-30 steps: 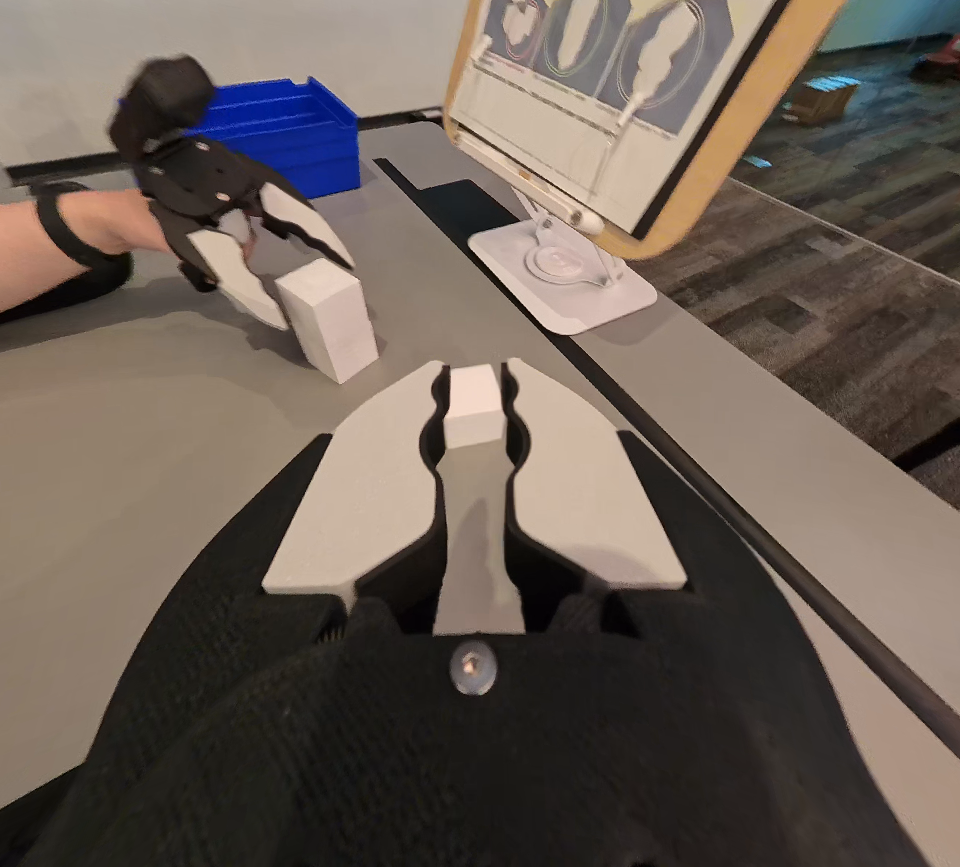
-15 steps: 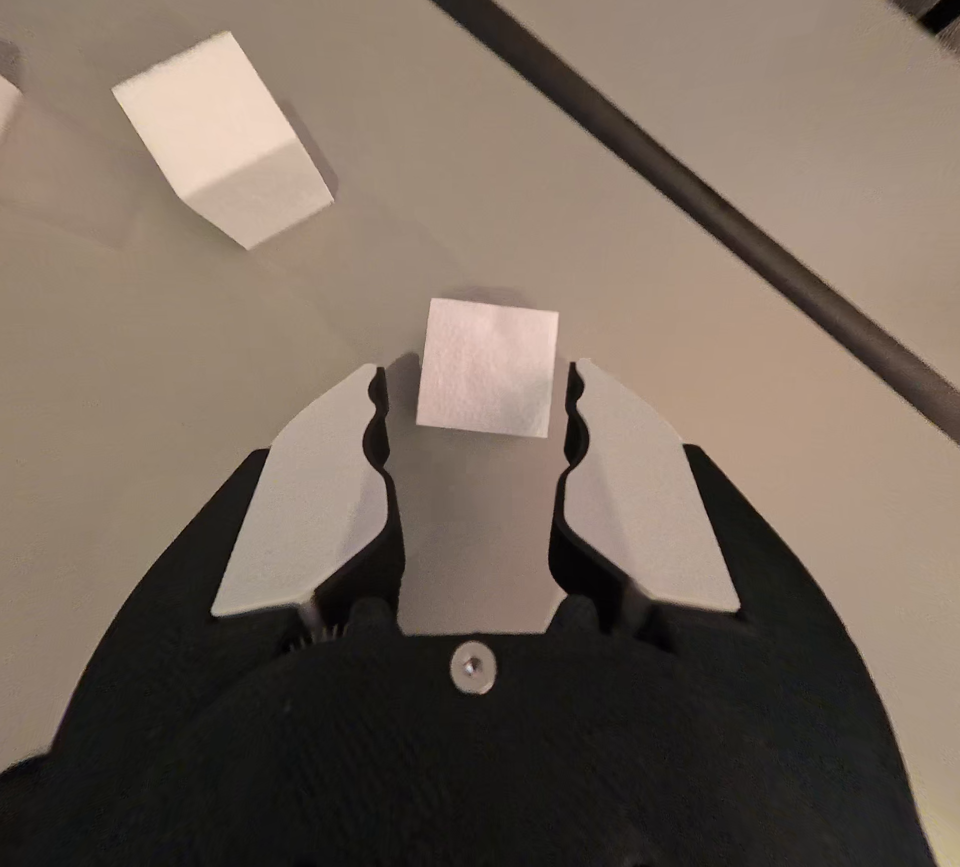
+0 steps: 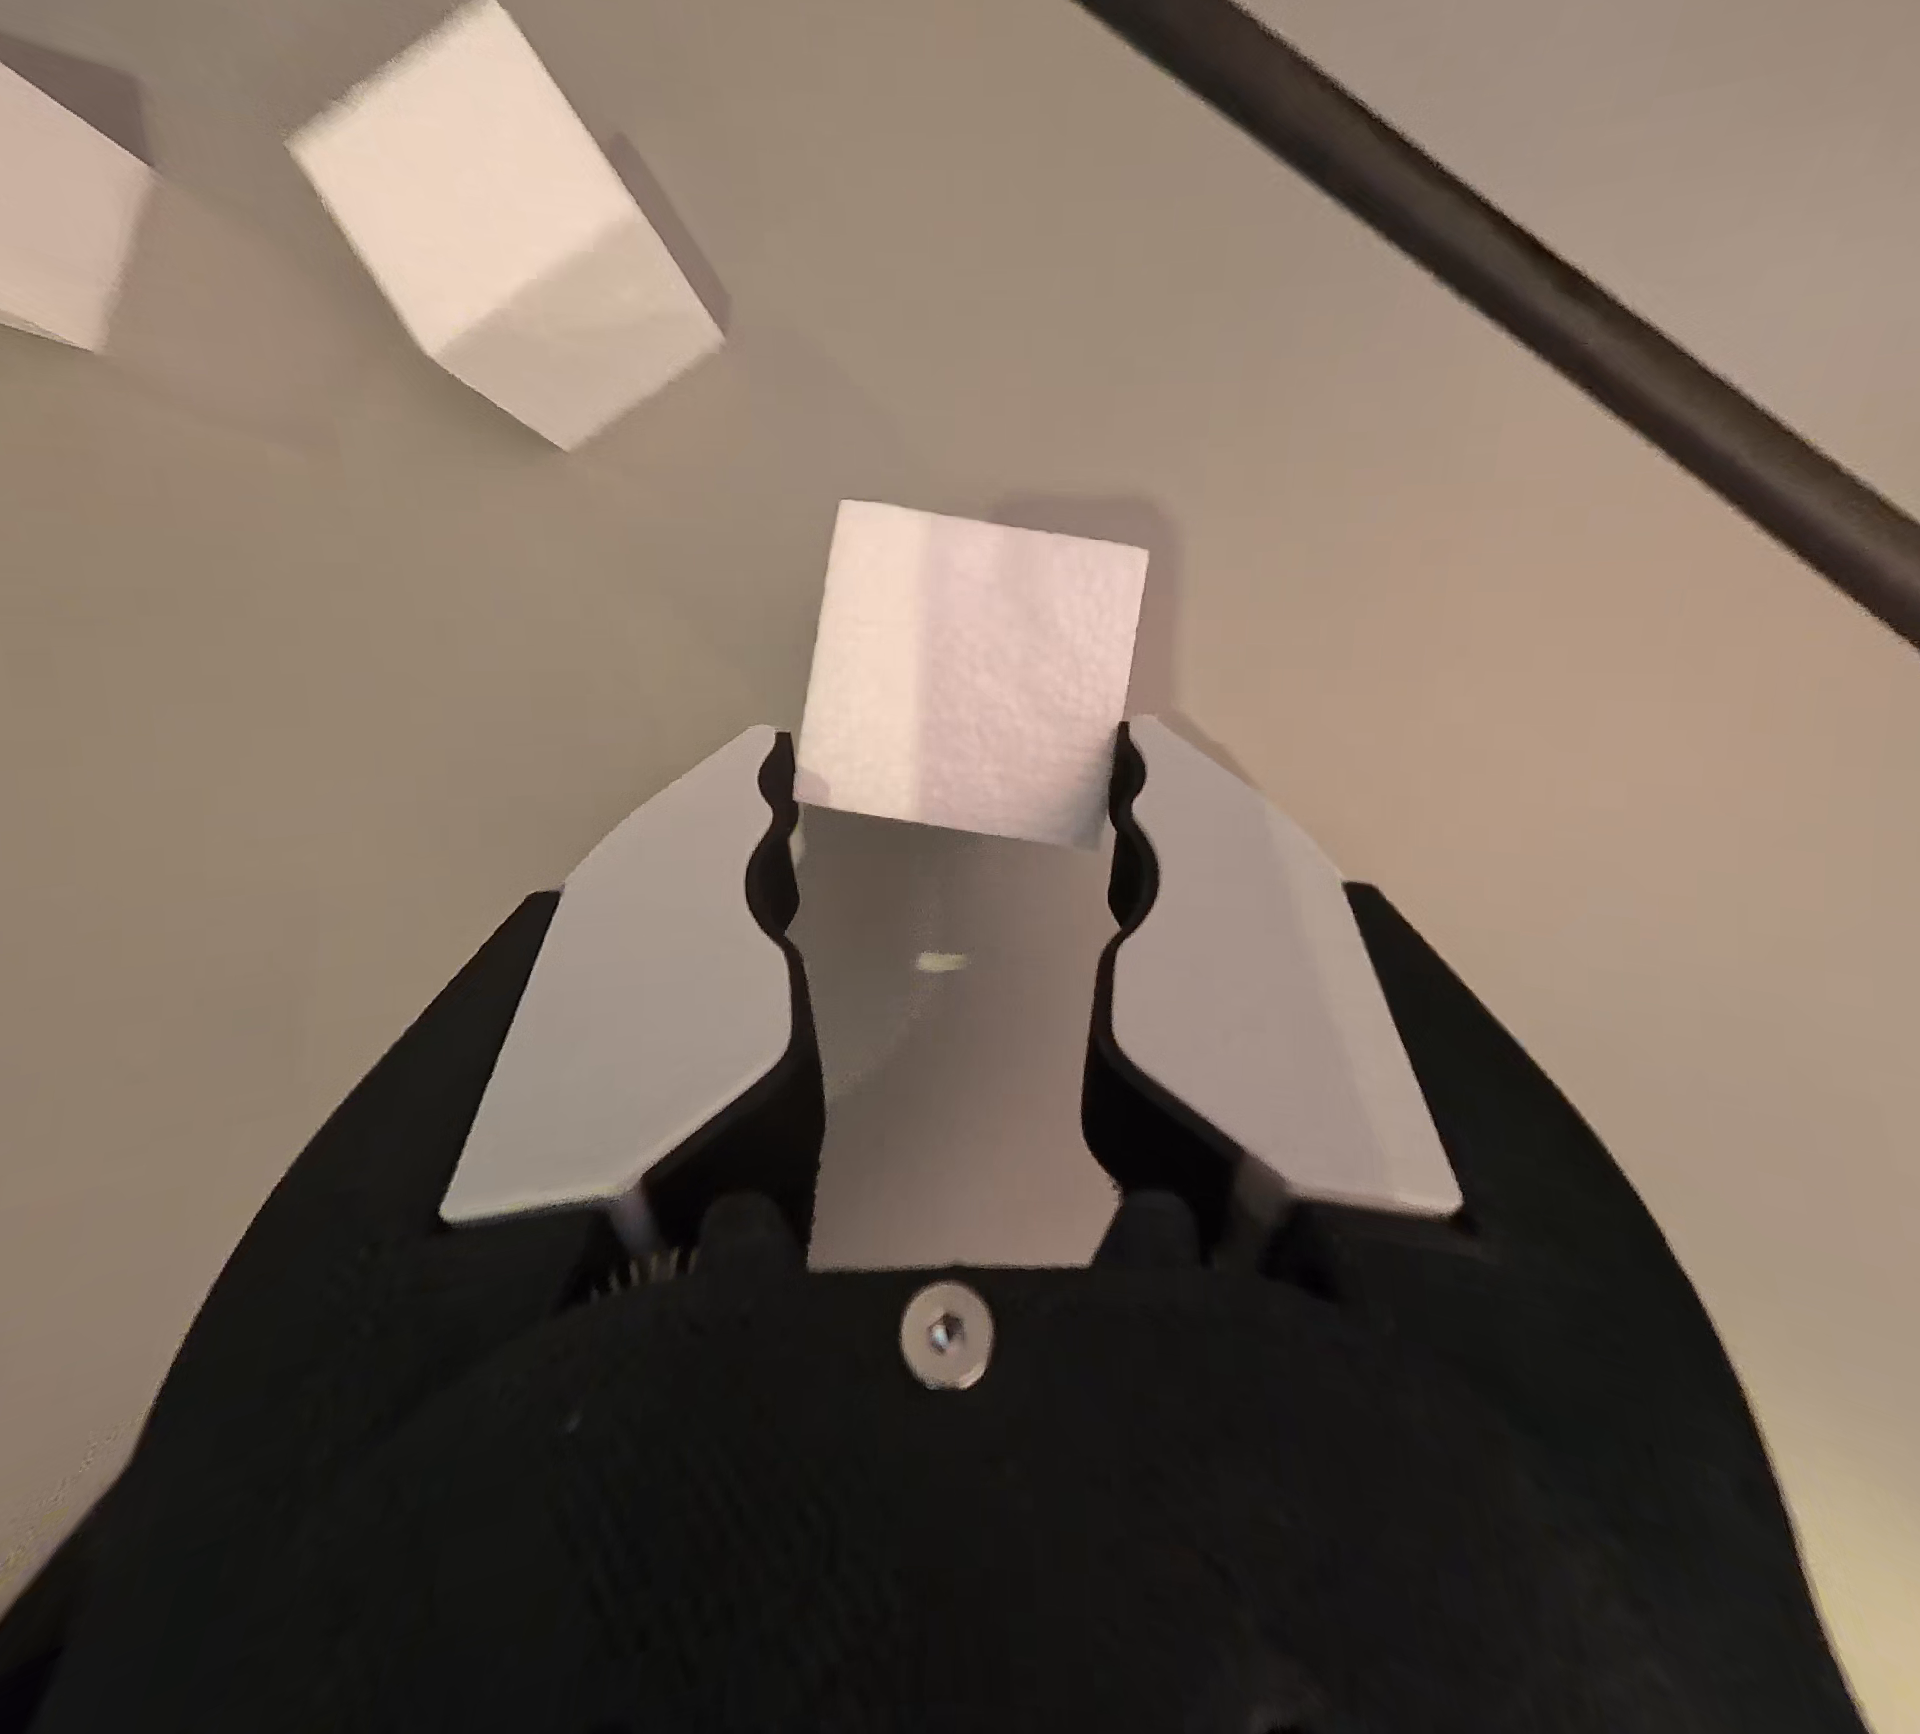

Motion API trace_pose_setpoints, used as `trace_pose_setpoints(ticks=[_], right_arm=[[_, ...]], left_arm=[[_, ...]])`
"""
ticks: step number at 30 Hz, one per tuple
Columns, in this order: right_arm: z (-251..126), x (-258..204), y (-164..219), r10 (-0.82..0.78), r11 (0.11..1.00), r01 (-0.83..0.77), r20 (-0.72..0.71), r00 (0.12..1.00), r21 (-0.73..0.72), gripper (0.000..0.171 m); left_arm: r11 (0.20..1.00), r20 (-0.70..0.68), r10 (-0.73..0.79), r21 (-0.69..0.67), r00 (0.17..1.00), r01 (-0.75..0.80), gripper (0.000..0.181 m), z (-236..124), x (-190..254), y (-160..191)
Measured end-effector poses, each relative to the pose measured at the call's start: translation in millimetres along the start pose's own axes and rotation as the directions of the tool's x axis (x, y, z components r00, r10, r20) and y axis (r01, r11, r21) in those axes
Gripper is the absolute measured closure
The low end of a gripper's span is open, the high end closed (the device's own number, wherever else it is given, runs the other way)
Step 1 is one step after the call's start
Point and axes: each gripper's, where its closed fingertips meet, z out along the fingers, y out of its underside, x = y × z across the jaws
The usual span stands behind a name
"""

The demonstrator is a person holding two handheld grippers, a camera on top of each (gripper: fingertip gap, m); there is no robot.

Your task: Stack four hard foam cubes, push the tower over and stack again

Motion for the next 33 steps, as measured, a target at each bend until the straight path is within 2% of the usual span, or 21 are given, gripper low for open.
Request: trace_pose_setpoints(ticks=[4, 7, 10, 14, 19, 26, 33], right_arm=[[-33, -39, -45, -0.047, 0.992, 0.044, 0.027, 0.999, 0.12, 0.112], [-51, -87, -86, -0.06, 0.975, 0.048, 0.049, 0.997, 0.217, 0.112], [-56, -146, -122, -0.057, 0.945, 0.012, 0.127, 0.99, 0.328, 0.112], [-38, -201, -140, -0.054, 0.96, 0.012, 0.142, 0.988, 0.28, 0.112], [-11, -239, -146, -0.022, 0.988, 0.005, 0.114, 0.993, 0.155, 0.112], [17, -244, -138, 0.081, 0.996, -0.081, 0.001, 0.997, 0.048, 0.112], [17, -247, -135, 0.1, 0.995, -0.098, -0.123, 0.987, 0.023, 0.112]], left_arm=[[1.0, 0.006, -0.022, -0.018, 1.0, 0.022, 0.108, 0, -4, 5], [0.999, 0.033, -0.011, -0.037, 0.999, 0.013, 0.109, 0, -10, 10], [0.999, 0.05, -0.005, -0.041, 0.999, 0.007, 0.109, 1, -14, 14], [0.999, 0.074, -0.013, -0.031, 0.997, 0.015, 0.11, 1, -22, 17], [0.999, 0.099, -0.01, -0.044, 0.995, 0.014, 0.112, 4, -26, 23], [0.998, 0.134, 0.047, -0.058, 0.99, -0.04, 0.112, 7, -20, 20], [0.999, 0.118, 0.033, -0.045, 0.992, -0.028, 0.113, 4, -20, 18]])
